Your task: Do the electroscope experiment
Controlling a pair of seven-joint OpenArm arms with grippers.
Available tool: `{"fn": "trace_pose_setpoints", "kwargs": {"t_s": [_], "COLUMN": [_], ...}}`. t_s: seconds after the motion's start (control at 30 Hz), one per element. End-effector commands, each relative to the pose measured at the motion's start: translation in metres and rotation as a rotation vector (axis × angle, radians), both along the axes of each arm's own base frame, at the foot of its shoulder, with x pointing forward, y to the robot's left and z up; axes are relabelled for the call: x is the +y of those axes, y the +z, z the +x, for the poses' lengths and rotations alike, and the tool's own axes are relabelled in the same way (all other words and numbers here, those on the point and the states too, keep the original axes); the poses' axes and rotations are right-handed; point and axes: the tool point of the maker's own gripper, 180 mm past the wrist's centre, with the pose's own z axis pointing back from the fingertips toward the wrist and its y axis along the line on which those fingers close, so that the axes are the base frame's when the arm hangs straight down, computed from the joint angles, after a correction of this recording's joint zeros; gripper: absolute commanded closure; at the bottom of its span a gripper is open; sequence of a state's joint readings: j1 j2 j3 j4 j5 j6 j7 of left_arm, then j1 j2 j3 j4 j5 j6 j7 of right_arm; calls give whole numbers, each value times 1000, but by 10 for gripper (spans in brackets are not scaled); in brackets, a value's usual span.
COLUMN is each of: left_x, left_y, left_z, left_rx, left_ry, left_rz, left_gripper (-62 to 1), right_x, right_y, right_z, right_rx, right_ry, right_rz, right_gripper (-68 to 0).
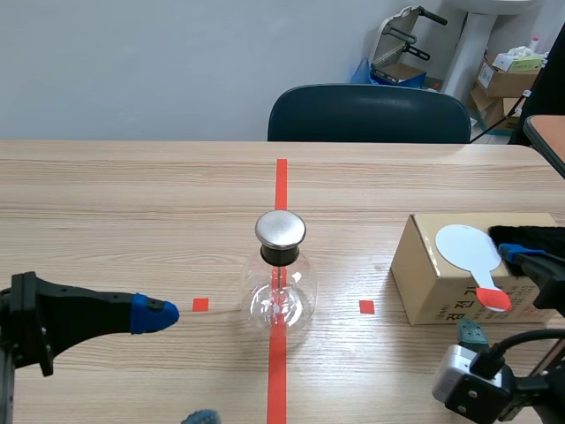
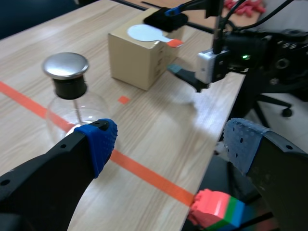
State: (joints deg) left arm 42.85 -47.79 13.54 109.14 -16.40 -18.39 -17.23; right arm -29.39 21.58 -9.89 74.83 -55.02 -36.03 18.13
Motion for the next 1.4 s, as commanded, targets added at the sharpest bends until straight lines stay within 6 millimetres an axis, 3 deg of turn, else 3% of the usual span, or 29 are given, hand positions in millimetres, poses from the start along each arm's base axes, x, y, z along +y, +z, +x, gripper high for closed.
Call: {"fn": "trace_pose_setpoints", "kwargs": {"t_s": [0.0,0.17,0.47,0.67,1.37], "left_x": [-3,-2,-3,-3,-3], "left_y": [8,6,7,7,5], "left_z": [2,2,1,1,1], "left_rx": [-17,-58,-80,-79,-74], "left_ry": [0,-7,-16,-17,-16], "left_rz": [-30,9,13,12,20], "left_gripper": [-482,-482,-482,-482,-482], "right_x": [-3,-2,-2,-2,-3], "right_y": [9,9,10,10,10], "right_z": [7,7,8,8,8], "right_rx": [-35,-36,-38,-39,-38], "right_ry": [3,6,7,8,0], "right_rz": [-8,-8,-9,-12,-12], "right_gripper": [-665,-488,-241,-17,-8]}}
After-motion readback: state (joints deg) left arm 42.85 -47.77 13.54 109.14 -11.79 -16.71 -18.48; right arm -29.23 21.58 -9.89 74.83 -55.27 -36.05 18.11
